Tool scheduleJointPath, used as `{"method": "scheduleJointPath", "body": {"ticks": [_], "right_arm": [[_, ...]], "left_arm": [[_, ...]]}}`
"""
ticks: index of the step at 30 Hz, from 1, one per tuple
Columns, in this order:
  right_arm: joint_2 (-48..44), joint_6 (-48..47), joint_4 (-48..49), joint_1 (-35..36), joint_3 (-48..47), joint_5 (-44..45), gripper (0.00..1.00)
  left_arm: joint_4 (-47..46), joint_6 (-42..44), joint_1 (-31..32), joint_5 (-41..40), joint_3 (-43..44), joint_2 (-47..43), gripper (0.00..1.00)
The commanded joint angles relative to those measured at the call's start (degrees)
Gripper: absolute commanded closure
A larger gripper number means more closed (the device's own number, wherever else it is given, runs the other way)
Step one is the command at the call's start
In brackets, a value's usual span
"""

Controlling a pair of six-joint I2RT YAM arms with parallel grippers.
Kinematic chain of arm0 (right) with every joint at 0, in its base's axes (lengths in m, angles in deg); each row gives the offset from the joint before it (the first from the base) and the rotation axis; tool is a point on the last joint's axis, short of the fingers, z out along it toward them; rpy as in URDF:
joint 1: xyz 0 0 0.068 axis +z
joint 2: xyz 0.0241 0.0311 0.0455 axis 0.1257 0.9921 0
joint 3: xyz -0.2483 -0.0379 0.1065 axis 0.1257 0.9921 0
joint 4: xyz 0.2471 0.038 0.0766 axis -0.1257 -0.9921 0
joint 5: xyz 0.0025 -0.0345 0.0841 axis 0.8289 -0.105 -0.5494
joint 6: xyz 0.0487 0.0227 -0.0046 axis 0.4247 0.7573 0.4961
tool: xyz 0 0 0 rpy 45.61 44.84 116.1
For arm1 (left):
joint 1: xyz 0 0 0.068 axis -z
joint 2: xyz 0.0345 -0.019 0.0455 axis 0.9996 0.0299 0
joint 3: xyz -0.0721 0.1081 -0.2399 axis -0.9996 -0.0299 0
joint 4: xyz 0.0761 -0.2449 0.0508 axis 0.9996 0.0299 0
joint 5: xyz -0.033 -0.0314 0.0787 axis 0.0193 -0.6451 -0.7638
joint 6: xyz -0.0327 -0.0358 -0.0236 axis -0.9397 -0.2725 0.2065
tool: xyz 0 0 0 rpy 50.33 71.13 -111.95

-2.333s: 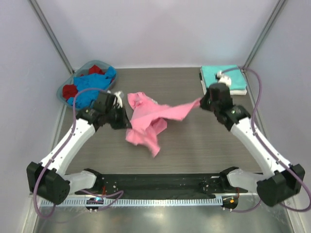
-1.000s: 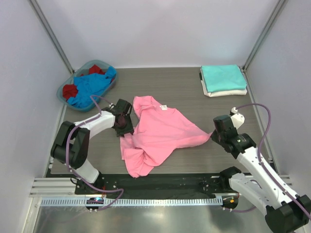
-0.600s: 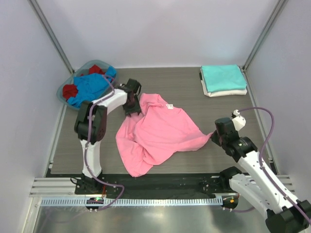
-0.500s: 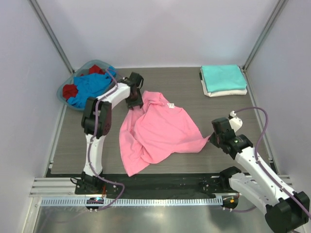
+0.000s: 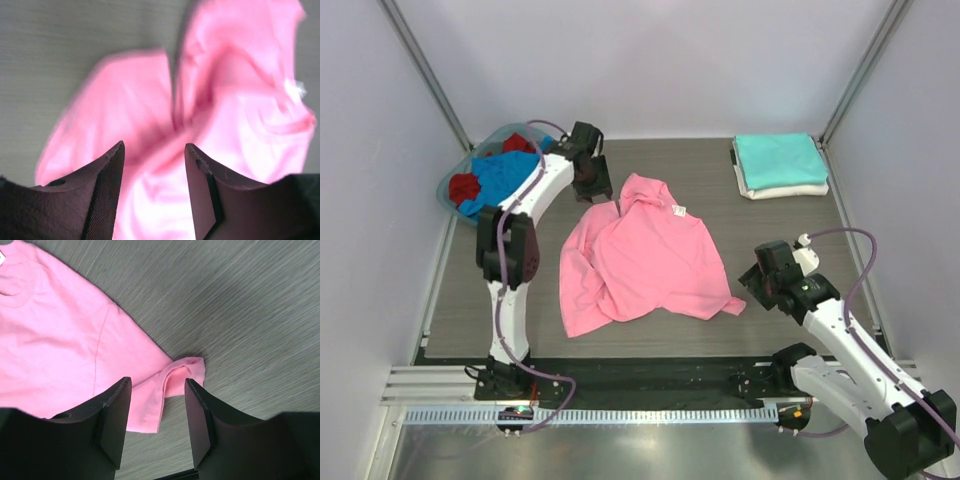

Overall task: Fold and stack the t-shirts
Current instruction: Flatten the tshirt out

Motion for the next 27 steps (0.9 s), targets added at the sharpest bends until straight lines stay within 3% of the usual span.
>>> {"method": "scheduleJointPath", "body": {"ticks": [1, 6, 8, 12, 16, 22, 27], "right_arm": [[1.1, 5.4, 3.6, -0.2, 0.9, -3.3, 0.47], [5.4, 13.1, 5.0, -0.2, 1.9, -5.3, 0.45], [6.7, 15.8, 5.7, -0.2, 1.8, -6.1, 0.45], [9.0, 17.9, 6.6, -0.2, 2.0, -4.0, 0.45], [10.1, 18.3, 10.5, -0.2, 3.6, -3.3, 0.45], [10.8, 18.6, 12.4, -0.2, 5.8, -4.6, 0.46], [9.7, 20.0, 12.7, -0.2, 6.4, -3.4, 0.46]], "left_arm": [[-5.9, 0.5, 5.5, 9.2, -14.8, -16.1, 0.47], [-14.3, -7.5, 10.7, 13.6, -37.1, -30.0, 0.46], [-16.4, -9.0, 10.8, 11.6, -45.4, -35.9, 0.46], [-15.3, -12.7, 8.3, 10.2, -53.9, -41.8, 0.50], [-11.7, -15.4, 7.3, 7.7, -59.0, -46.2, 0.50], [-1.4, -25.5, 6.7, -4.2, -62.2, -56.9, 0.53], [1.3, -45.2, 6.6, -8.1, -69.5, -68.6, 0.55]]}}
